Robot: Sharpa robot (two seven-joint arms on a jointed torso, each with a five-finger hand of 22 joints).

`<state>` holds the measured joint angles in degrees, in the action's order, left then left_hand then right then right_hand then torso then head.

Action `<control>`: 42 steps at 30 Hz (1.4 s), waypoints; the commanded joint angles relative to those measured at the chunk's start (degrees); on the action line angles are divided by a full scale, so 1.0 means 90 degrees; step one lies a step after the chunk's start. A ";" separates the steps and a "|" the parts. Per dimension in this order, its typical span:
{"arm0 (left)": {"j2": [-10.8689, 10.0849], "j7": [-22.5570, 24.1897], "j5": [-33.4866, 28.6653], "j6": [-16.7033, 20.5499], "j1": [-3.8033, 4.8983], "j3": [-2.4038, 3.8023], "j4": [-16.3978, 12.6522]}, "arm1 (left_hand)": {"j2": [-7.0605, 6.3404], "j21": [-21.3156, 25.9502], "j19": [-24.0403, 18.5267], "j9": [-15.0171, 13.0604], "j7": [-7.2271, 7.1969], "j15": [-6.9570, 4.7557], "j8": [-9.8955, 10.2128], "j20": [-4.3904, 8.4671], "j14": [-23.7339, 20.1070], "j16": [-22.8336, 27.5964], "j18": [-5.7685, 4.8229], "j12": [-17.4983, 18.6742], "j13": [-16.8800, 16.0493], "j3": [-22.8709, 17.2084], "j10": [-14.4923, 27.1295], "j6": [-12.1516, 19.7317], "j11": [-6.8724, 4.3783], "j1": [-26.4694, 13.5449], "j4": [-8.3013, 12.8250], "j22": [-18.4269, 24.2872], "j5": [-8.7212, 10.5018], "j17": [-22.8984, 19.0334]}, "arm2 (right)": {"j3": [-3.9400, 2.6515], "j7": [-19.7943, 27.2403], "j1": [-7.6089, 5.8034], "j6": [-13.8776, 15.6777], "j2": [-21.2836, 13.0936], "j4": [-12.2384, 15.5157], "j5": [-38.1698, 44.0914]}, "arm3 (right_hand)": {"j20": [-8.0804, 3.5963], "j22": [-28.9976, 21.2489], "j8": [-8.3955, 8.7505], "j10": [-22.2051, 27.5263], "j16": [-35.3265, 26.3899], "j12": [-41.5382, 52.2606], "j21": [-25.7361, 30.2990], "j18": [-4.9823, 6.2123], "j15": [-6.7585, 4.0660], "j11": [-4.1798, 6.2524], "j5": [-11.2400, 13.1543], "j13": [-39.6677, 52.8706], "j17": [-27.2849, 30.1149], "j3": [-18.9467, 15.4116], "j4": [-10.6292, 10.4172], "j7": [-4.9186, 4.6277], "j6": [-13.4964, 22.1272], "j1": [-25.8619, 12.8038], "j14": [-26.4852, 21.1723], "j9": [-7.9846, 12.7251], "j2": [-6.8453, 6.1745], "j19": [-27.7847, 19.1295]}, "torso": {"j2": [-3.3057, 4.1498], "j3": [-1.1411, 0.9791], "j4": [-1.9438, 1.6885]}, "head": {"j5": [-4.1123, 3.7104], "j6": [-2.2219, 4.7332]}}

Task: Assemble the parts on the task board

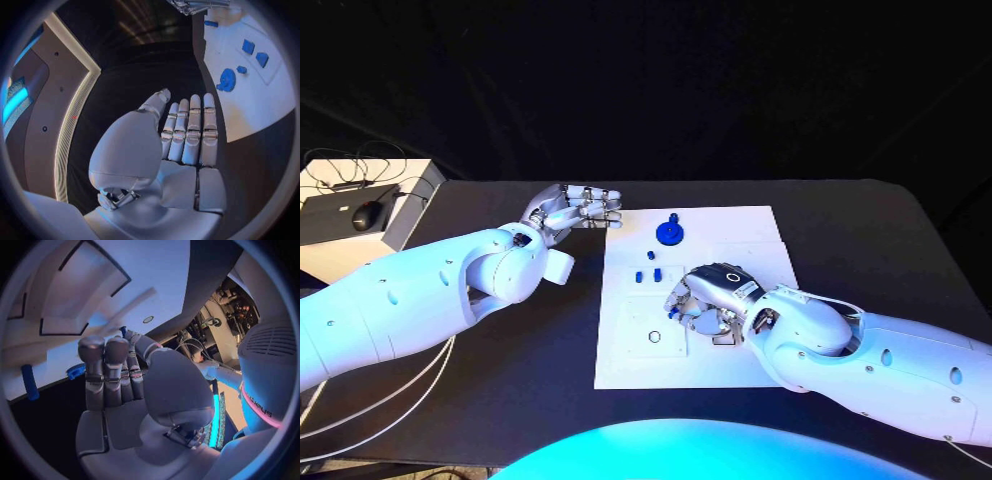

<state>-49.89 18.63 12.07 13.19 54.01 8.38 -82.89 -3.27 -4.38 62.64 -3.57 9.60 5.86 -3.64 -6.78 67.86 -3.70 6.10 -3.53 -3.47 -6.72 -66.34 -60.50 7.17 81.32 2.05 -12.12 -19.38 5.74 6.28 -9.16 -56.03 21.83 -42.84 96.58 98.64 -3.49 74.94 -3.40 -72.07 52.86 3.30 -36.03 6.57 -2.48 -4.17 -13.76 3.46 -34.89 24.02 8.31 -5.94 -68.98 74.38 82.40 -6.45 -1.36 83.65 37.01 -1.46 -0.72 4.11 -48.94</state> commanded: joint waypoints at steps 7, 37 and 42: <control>-0.0002 0.0048 -0.0010 -0.0048 -0.0003 0.0005 -0.0016 | -0.0028 0.0018 0.0007 -0.0005 0.0011 0.0007 0.0005 -0.0034 -0.0049 0.0013 -0.0054 0.0011 0.0007 0.0027 0.0047 0.0029 0.0014 0.0009 0.0005 0.0004 0.0009 0.0011 | 0.0014 -0.0100 0.0008 -0.0119 0.0039 -0.0117 0.0223 | 0.0006 0.0486 -0.0036 -0.0221 0.0043 0.0019 0.0013 0.0063 -0.0024 0.0176 -0.0022 0.0006 0.0006 0.0040 0.0004 -0.0011 -0.0035 0.0064 -0.0020 -0.0004 0.0085 0.0086 | 0.0001 -0.0001 -0.0005 | -0.0005 -0.0001; -0.0026 -0.0009 -0.0003 -0.0066 -0.0003 0.0005 -0.0033 | -0.0015 0.0016 0.0010 -0.0006 0.0018 0.0012 0.0003 -0.0039 -0.0060 0.0013 -0.0059 0.0010 0.0007 0.0046 0.0053 0.0033 0.0018 0.0000 -0.0024 0.0088 0.0008 0.0017 | 0.0033 -0.0034 0.0008 -0.0432 0.0105 -0.0065 0.0331 | 0.0061 0.0420 -0.0022 0.0117 -0.0037 0.0015 0.0411 0.0105 0.0038 0.0084 -0.0124 -0.0003 0.0064 -0.0594 -0.0020 -0.0043 0.0099 0.0041 -0.0036 0.0170 -0.0115 0.0044 | 0.0002 -0.0003 -0.0002 | -0.0024 -0.0006; -0.0026 -0.0031 -0.0001 -0.0066 -0.0003 0.0005 -0.0033 | -0.0010 0.0001 0.0037 -0.0006 0.0022 0.0009 0.0003 -0.0031 -0.0054 0.0009 -0.0049 0.0010 0.0007 0.0044 0.0053 0.0035 0.0019 0.0011 -0.0030 0.0101 0.0009 0.0021 | 0.0036 -0.0046 0.0007 -0.0325 0.0107 -0.0065 0.0332 | 0.0094 0.0409 -0.0024 0.0269 -0.0040 0.0014 0.0503 0.0133 0.0073 0.0035 -0.0116 -0.0005 0.0059 -0.0592 -0.0023 -0.0067 0.0146 0.0028 -0.0037 0.0228 -0.0176 0.0042 | 0.0000 -0.0003 0.0001 | -0.0024 -0.0010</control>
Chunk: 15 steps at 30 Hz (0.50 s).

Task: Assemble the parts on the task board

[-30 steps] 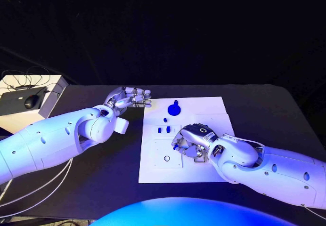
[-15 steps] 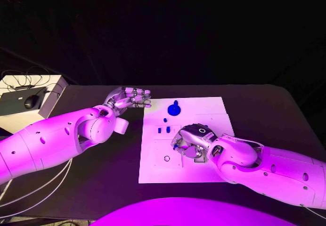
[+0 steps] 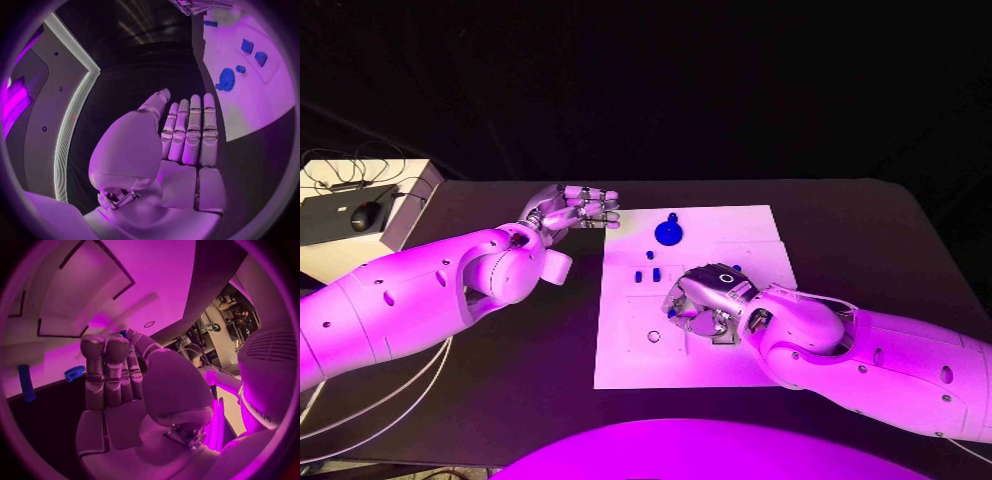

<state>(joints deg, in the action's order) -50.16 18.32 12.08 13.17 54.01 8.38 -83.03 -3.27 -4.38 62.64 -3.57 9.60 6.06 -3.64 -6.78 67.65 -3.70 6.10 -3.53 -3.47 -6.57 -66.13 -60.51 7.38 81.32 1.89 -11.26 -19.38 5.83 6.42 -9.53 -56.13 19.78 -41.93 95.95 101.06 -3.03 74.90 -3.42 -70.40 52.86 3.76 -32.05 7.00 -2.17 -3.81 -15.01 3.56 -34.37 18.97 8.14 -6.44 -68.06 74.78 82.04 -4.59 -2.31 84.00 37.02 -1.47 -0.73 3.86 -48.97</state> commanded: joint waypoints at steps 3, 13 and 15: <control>0.0003 -0.0010 0.0002 -0.0067 -0.0003 0.0005 -0.0017 | -0.0012 -0.0004 0.0047 -0.0007 0.0024 -0.0016 0.0001 -0.0029 -0.0025 0.0009 -0.0047 0.0011 0.0007 0.0029 0.0027 0.0032 -0.0004 0.0012 -0.0014 0.0005 0.0010 0.0013 | 0.0022 -0.0019 0.0019 -0.0021 0.0005 0.0004 0.0063 | 0.0070 0.0400 -0.0021 0.0202 -0.0042 -0.0037 0.0147 0.0109 0.0069 -0.0043 0.0024 -0.0014 0.0000 -0.0020 -0.0006 -0.0033 0.0084 -0.0024 0.0002 0.0046 -0.0108 -0.0007 | 0.0000 -0.0003 0.0001 | 0.0006 -0.0008; -0.0001 -0.0039 0.0006 -0.0098 -0.0003 0.0005 -0.0014 | -0.0022 0.0017 0.0018 -0.0007 0.0013 0.0000 0.0002 -0.0052 -0.0064 0.0010 -0.0059 0.0009 0.0006 0.0099 0.0060 0.0057 0.0002 -0.0033 -0.0059 0.0041 0.0035 0.0013 | 0.0024 -0.0019 0.0019 0.0313 -0.0006 0.0005 0.0051 | 0.0175 0.0131 -0.0013 0.0892 -0.0170 -0.0007 0.1486 0.0284 0.0183 -0.0221 0.0044 -0.0016 0.0071 -0.0080 -0.0006 -0.0038 0.0483 -0.0010 -0.0215 0.0090 -0.0366 -0.0312 | 0.0001 -0.0001 0.0000 | 0.0000 -0.0007; -0.0002 -0.0046 0.0006 -0.0108 -0.0003 0.0005 -0.0013 | -0.0020 0.0019 0.0018 -0.0007 0.0021 0.0004 0.0001 -0.0056 -0.0070 0.0011 -0.0057 0.0008 0.0005 0.0130 0.0069 0.0063 0.0009 -0.0020 -0.0061 0.0057 0.0028 0.0016 | 0.0024 -0.0011 0.0019 0.0365 -0.0011 0.0009 0.0042 | 0.0200 0.0047 -0.0016 0.1054 -0.0221 0.0009 0.1879 0.0318 0.0214 -0.0255 0.0047 -0.0012 0.0109 -0.0161 -0.0014 -0.0010 0.0593 0.0017 -0.0314 0.0089 -0.0409 -0.0407 | 0.0002 -0.0001 0.0000 | -0.0002 -0.0007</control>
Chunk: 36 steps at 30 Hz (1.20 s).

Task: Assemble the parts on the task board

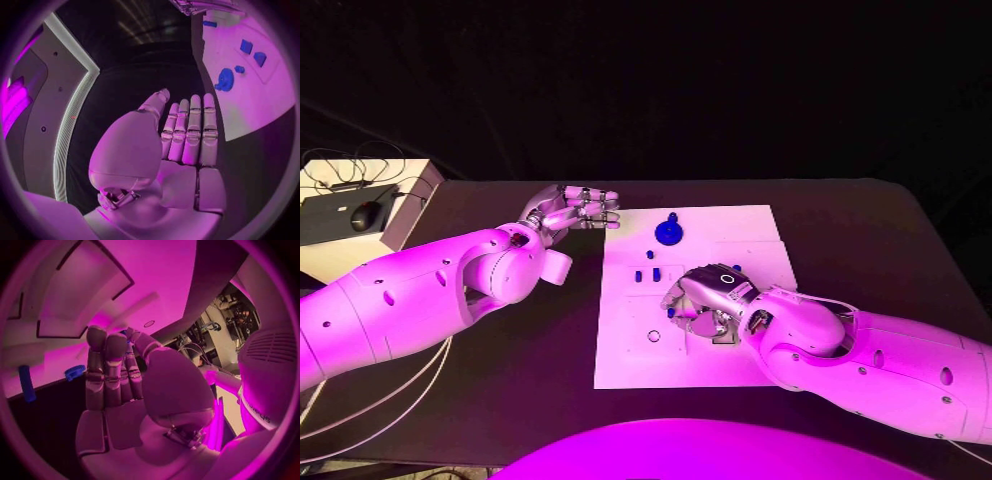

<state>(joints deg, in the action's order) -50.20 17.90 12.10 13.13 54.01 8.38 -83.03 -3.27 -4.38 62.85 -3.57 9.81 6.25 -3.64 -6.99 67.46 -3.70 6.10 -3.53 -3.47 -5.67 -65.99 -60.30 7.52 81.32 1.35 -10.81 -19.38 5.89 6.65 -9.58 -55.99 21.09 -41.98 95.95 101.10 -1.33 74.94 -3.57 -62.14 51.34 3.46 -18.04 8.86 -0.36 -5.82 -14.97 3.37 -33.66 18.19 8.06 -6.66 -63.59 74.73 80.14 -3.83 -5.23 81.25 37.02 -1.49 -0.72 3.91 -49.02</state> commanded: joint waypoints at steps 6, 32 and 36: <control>0.0005 -0.0024 0.0011 -0.0185 -0.0003 0.0005 -0.0006 | 0.0078 0.0010 0.0002 -0.0007 0.0006 -0.0028 0.0001 -0.0019 -0.0046 0.0009 -0.0042 0.0011 0.0008 -0.0017 0.0043 0.0027 -0.0011 0.0085 0.0021 0.0042 -0.0001 0.0018 | -0.0001 0.0041 0.0004 0.0371 -0.0029 0.0040 -0.0031 | 0.0042 -0.0006 0.0000 0.0323 -0.0034 0.0155 0.0558 0.0126 0.0034 -0.0058 0.0030 0.0005 0.0144 -0.0417 -0.0112 0.0066 0.0258 0.0172 -0.0145 -0.0001 -0.0088 -0.0059 | 0.0000 0.0000 -0.0001 | -0.0006 -0.0002; 0.0075 0.0090 0.0044 -0.0184 -0.0003 0.0004 0.0107 | -0.0004 -0.0009 0.0005 -0.0007 -0.0018 -0.0033 -0.0001 -0.0011 -0.0024 0.0008 -0.0060 0.0010 0.0007 -0.0094 0.0019 0.0010 -0.0023 0.0021 0.0034 0.0053 0.0021 0.0021 | -0.0151 0.0779 -0.0737 0.0126 -0.1095 0.0258 -0.1527 | -0.0083 0.0267 -0.0001 -0.0541 0.0021 0.0027 -0.0103 -0.0045 -0.0100 0.0132 -0.0226 0.0009 0.0149 -0.0319 -0.0189 -0.0046 0.0211 0.0018 0.0096 -0.0009 -0.0136 0.0266 | -0.0013 -0.0005 0.0005 | -0.0069 0.0133; 0.0097 0.0097 0.0046 -0.0169 -0.0003 0.0004 0.0135 | -0.0001 -0.0010 0.0007 -0.0007 -0.0020 -0.0036 0.0000 -0.0009 -0.0018 0.0008 -0.0061 0.0009 0.0007 -0.0093 0.0013 0.0005 -0.0026 0.0024 0.0037 0.0055 0.0022 0.0023 | -0.0162 0.0879 -0.0932 -0.0236 -0.1219 0.0094 -0.1423 | -0.0054 0.0232 0.0002 -0.0309 0.0001 0.0042 0.0090 -0.0031 -0.0061 0.0085 -0.0275 0.0012 0.0097 -0.0854 -0.0212 -0.0007 0.0317 0.0073 0.0008 -0.0007 -0.0145 0.0202 | -0.0007 -0.0002 0.0014 | -0.0106 0.0175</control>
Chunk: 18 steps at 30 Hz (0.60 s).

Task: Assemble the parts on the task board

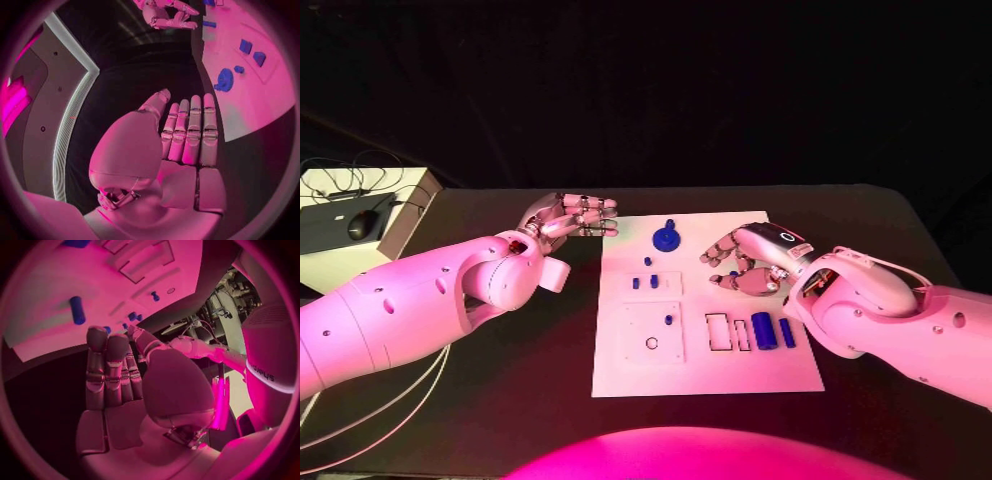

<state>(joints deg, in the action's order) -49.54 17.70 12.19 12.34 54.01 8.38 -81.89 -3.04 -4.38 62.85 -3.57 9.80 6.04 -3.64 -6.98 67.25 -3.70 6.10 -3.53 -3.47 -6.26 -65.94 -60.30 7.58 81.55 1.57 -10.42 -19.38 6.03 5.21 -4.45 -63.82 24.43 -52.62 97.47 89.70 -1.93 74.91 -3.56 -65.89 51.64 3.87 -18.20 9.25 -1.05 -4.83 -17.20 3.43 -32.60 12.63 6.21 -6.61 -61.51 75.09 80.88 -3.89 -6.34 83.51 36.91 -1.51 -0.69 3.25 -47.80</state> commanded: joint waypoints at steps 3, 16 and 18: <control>0.0041 0.0118 0.0036 -0.0077 -0.0003 0.0004 0.0020 | -0.0026 -0.0013 0.0012 -0.0007 -0.0013 -0.0015 -0.0001 -0.0006 0.0009 0.0009 -0.0063 0.0010 0.0007 -0.0025 0.0003 -0.0001 -0.0031 -0.0003 0.0013 0.0012 0.0022 0.0009 | -0.0006 0.0329 -0.0122 -0.0784 -0.0058 -0.0174 0.0107 | 0.0041 0.0219 0.0001 0.0234 -0.0033 0.0038 0.0215 -0.0061 0.0027 -0.0046 -0.0039 0.0009 -0.0048 -0.0745 -0.0132 0.0041 0.0117 0.0119 -0.0120 -0.0004 -0.0001 -0.0078 | 0.0003 -0.0001 0.0012 | -0.0064 0.0062; 0.0073 0.0116 0.0037 -0.0074 -0.0004 0.0004 0.0034 | -0.0022 -0.0014 0.0013 -0.0007 -0.0009 -0.0015 0.0000 -0.0002 0.0011 0.0009 -0.0065 0.0009 0.0007 -0.0025 0.0000 0.0001 -0.0032 -0.0001 0.0015 0.0013 0.0021 0.0009 | -0.0002 0.0073 -0.0178 -0.1334 0.0005 -0.0509 0.0825 | 0.0078 0.0215 -0.0001 0.0369 -0.0056 0.0057 0.0347 -0.0029 0.0061 -0.0068 -0.0042 0.0008 -0.0049 -0.0951 -0.0445 0.0125 0.0186 0.0344 -0.0122 -0.0005 -0.0142 -0.0051 | 0.0012 0.0008 -0.0012 | -0.0162 0.0089; 0.0069 0.0114 0.0037 -0.0072 -0.0004 0.0004 0.0033 | -0.0021 -0.0015 0.0014 -0.0007 -0.0006 -0.0014 0.0001 -0.0001 0.0012 0.0008 -0.0067 0.0009 0.0007 -0.0025 -0.0001 0.0001 -0.0032 0.0000 0.0016 0.0013 0.0020 0.0010 | 0.0004 0.0039 -0.0174 -0.1383 0.0025 -0.0539 0.0879 | 0.0079 0.0220 -0.0002 0.0352 -0.0052 0.0066 0.0332 -0.0029 0.0060 -0.0062 -0.0045 0.0010 -0.0049 -0.0942 -0.0450 0.0129 0.0181 0.0358 -0.0116 -0.0005 -0.0133 -0.0047 | 0.0015 0.0006 -0.0013 | -0.0165 0.0086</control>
<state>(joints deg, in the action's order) -49.00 17.87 12.21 12.36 54.01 8.38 -81.52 -3.04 -4.38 62.85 -3.57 9.80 6.04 -3.64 -6.99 67.25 -3.70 6.10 -3.53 -3.47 -6.26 -65.94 -60.30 7.57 81.55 1.57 -10.37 -19.38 6.02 5.25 -3.34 -65.40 14.98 -52.51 92.75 94.65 -1.51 74.95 -3.55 -62.94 51.42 4.14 -15.19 8.89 -0.73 -5.54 -17.43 3.46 -33.01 4.20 2.52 -5.81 -59.87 77.78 80.02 -3.89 -7.65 83.07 37.01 -1.46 -0.75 1.83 -46.99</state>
